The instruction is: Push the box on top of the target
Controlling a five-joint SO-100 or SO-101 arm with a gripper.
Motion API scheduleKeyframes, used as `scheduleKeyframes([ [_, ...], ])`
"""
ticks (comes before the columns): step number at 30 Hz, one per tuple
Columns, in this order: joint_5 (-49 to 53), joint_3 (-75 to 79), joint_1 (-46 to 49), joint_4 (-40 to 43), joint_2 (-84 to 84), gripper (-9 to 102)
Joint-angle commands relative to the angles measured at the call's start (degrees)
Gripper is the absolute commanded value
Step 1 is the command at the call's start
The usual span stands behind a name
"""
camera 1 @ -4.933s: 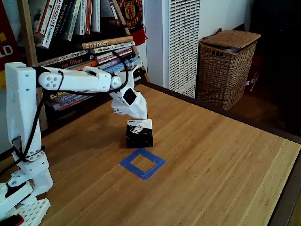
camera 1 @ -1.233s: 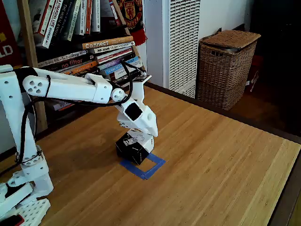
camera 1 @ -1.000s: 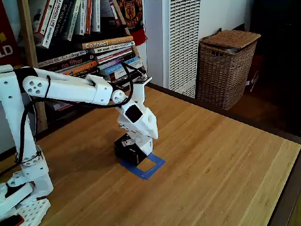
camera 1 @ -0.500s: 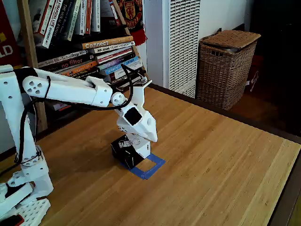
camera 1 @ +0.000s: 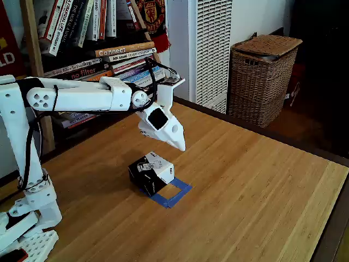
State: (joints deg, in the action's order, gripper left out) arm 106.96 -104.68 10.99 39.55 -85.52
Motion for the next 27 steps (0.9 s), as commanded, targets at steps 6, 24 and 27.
scheduleKeyframes([
  [6,-1.1,-3.3,-0.1,-0.3,-7.4,0],
  [24,-31.0,0.1,-4.4,10.0,-10.1,0],
  [27,-31.5,0.1,-5.4,10.3,-12.2,0],
])
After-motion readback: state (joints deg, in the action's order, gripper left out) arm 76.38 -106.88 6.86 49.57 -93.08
